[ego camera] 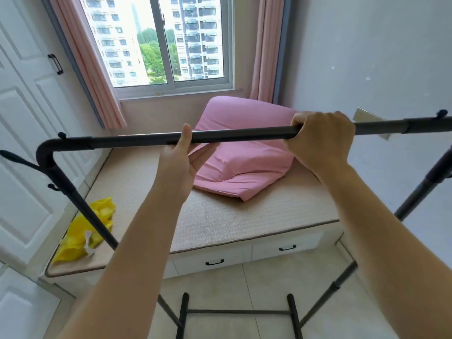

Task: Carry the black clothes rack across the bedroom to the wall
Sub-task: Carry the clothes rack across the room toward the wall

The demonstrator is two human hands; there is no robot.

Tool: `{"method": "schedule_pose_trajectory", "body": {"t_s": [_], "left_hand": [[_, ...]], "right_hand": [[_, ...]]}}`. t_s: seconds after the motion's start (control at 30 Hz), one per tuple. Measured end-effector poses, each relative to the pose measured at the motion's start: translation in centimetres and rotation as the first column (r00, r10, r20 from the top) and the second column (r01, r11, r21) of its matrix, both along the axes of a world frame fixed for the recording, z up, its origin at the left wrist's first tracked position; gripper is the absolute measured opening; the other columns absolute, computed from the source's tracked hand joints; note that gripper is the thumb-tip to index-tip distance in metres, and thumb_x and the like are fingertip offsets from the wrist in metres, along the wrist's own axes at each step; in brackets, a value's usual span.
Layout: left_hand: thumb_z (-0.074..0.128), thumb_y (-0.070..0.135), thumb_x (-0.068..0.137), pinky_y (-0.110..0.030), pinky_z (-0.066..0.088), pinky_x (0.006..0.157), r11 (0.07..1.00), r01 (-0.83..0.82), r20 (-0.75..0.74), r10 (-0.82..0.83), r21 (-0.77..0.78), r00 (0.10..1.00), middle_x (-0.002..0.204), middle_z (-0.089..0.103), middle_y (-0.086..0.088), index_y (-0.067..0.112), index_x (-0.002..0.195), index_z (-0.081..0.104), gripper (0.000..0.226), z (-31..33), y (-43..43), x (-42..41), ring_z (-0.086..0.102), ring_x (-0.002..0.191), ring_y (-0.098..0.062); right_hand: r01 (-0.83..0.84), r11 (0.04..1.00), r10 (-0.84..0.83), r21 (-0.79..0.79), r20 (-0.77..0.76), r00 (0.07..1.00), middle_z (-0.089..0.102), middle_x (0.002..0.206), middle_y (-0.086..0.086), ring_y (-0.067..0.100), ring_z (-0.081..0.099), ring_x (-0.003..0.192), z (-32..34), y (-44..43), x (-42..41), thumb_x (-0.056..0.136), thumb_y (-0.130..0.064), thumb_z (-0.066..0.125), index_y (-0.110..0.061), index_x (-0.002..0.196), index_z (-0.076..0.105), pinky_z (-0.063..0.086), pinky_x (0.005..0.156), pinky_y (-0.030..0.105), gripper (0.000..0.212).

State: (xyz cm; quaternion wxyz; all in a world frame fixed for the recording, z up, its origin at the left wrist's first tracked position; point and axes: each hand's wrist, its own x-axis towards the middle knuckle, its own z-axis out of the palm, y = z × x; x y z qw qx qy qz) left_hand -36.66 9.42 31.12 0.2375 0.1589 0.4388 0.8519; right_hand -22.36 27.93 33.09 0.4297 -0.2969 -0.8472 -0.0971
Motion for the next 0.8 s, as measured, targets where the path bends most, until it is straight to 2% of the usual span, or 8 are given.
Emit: {"method": "schedule_pose_trajectory", "body": {"t_s": [0.1,0.23,0.33,0.4,0.47,0.57,0.67,0.8], "left_hand": [[0.053,0.021,0.100,-0.035,0.062,0.075,0.999,0.039,0.022,-0.039,-0.007,0.999,0.099,0.071,-0.026,-0.002,0.089,0.056,0.026,0.2,2.2,0.9,0.076,0.083,-0.035],[0.053,0.018,0.100,-0.035,0.063,0.073,0.995,0.093,0.034,-0.094,0.023,0.995,0.079,0.075,-0.016,0.000,0.086,0.055,0.023,0.4,5.2,2.6,0.077,0.076,-0.033],[0.053,0.019,0.100,-0.034,0.062,0.072,0.988,0.155,0.027,-0.156,0.026,0.987,0.084,0.074,-0.017,0.000,0.090,0.054,0.021,0.4,7.3,3.7,0.077,0.079,-0.032],[0.053,0.018,0.100,-0.035,0.062,0.073,0.980,0.194,0.029,-0.195,0.036,0.980,0.087,0.071,-0.017,-0.001,0.095,0.053,0.019,0.4,8.6,4.4,0.077,0.079,-0.032],[0.053,0.018,0.100,-0.036,0.063,0.073,0.974,0.225,0.031,-0.226,0.037,0.974,0.086,0.071,-0.017,-0.002,0.099,0.053,0.020,0.4,10.0,4.8,0.077,0.078,-0.032],[0.053,0.018,0.100,-0.037,0.063,0.074,0.965,0.263,0.032,-0.263,0.022,0.964,0.082,0.073,-0.016,-0.001,0.093,0.054,0.020,0.2,12.1,5.5,0.077,0.076,-0.032],[0.053,0.017,0.100,-0.037,0.063,0.075,0.952,0.306,0.042,-0.306,0.009,0.951,0.080,0.074,-0.016,0.001,0.087,0.054,0.020,0.1,14.1,5.9,0.077,0.075,-0.032],[0.055,0.018,0.099,-0.036,0.062,0.074,0.928,0.373,0.048,-0.373,0.003,0.927,0.082,0.076,-0.018,0.001,0.086,0.057,0.022,-0.1,16.7,6.1,0.076,0.081,-0.034]], "right_hand": [[0.051,0.999,-0.051,0.004,-0.026,0.998,0.050,0.043,0.003,0.027,0.039,0.043,-0.1,1.8,1.6,0.072,-0.020,0.066,-0.015,0.058,0.064,0.030,0.057,0.027,0.014],[0.126,0.992,-0.125,0.014,-0.049,0.991,0.047,0.041,0.004,0.028,0.039,0.042,-0.4,3.9,4.2,0.070,-0.022,0.068,-0.017,0.053,0.056,0.029,0.055,0.028,0.021],[0.138,0.990,-0.137,0.020,-0.065,0.988,0.038,0.043,0.000,0.027,0.035,0.042,-0.3,5.2,6.1,0.070,-0.021,0.059,-0.023,0.054,0.045,0.025,0.059,0.029,0.022],[0.152,0.988,-0.151,0.016,-0.060,0.987,0.038,0.043,-0.001,0.027,0.035,0.043,-0.3,6.2,7.3,0.071,-0.022,0.054,-0.023,0.055,0.047,0.026,0.062,0.029,0.017],[0.196,0.981,-0.196,-0.001,-0.054,0.979,0.041,0.043,0.001,0.028,0.035,0.045,-0.4,7.2,8.4,0.073,-0.024,0.058,-0.022,0.055,0.048,0.027,0.061,0.029,0.021],[0.255,0.967,-0.255,-0.001,-0.061,0.965,0.040,0.043,0.001,0.028,0.034,0.044,-0.5,8.4,9.7,0.072,-0.026,0.064,-0.016,0.053,0.048,0.026,0.056,0.029,0.027],[0.281,0.960,-0.280,0.014,-0.057,0.958,0.037,0.042,0.001,0.030,0.033,0.040,-0.6,9.4,10.7,0.070,-0.021,0.065,-0.012,0.052,0.055,0.027,0.053,0.029,0.022],[0.348,0.937,-0.348,0.006,-0.027,0.937,0.030,0.038,0.002,0.031,0.028,0.038,-0.6,10.7,11.9,0.066,-0.014,0.071,-0.016,0.051,0.045,0.022,0.053,0.029,0.030]]}}
